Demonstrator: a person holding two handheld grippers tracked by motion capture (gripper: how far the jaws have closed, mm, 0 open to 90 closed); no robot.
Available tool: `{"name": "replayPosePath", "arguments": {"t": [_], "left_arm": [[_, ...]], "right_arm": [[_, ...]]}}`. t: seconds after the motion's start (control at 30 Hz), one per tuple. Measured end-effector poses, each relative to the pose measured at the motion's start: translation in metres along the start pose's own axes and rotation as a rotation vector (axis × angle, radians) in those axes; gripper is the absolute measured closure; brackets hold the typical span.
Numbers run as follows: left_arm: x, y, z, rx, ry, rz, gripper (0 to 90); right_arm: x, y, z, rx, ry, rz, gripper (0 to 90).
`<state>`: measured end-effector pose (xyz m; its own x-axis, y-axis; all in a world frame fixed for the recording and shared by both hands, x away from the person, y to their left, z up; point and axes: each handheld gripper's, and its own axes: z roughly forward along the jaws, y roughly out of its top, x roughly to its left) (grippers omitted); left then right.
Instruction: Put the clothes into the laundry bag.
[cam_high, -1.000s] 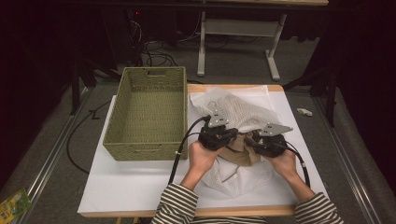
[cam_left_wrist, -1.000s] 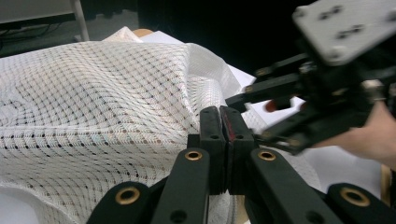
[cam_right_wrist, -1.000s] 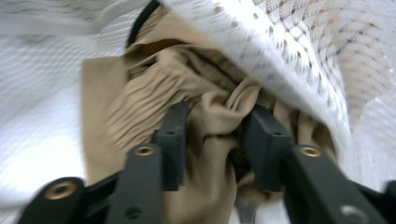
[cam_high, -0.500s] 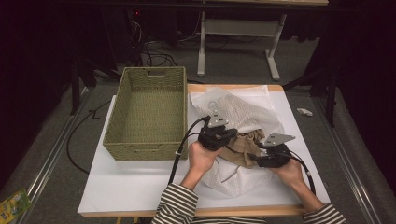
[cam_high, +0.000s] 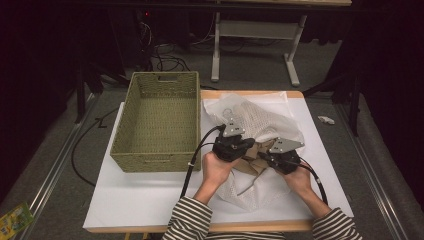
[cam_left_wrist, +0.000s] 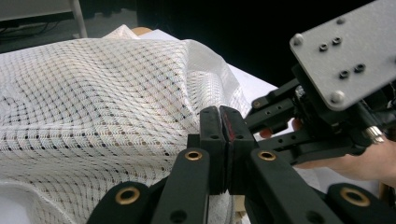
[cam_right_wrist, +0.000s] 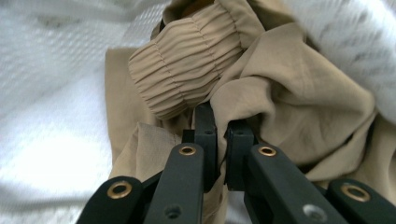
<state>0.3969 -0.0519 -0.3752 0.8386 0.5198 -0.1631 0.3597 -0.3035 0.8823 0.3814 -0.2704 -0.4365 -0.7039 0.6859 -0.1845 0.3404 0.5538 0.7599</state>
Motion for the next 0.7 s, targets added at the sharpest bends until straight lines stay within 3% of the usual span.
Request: {"name": "replayPosePath", "arguments": {"t": [0.17,0.3,0.53,0.7], "left_arm": [[0.0,0.001,-0.002,-0.006,-0.004,-0.004,88.8],[-0.001,0.001,-0.002,-0.011,-0.017,-0.004,88.8],[-0.001,0.001,-0.005,-0.02,-0.018,-0.008,88.8],[0.002,0.001,-0.006,-0.016,-0.005,-0.011,88.8]], "right_arm": [[-0.001,0.007,0.006,-0.011,-0.014,0.029,87.1],[-0.008,0.011,0.017,-0.009,-0.057,0.028,87.1],[-0.034,-0.002,0.045,0.06,-0.115,0.125,86.6],[-0.029,-0.001,0.033,0.043,-0.086,0.118,70.8]]}}
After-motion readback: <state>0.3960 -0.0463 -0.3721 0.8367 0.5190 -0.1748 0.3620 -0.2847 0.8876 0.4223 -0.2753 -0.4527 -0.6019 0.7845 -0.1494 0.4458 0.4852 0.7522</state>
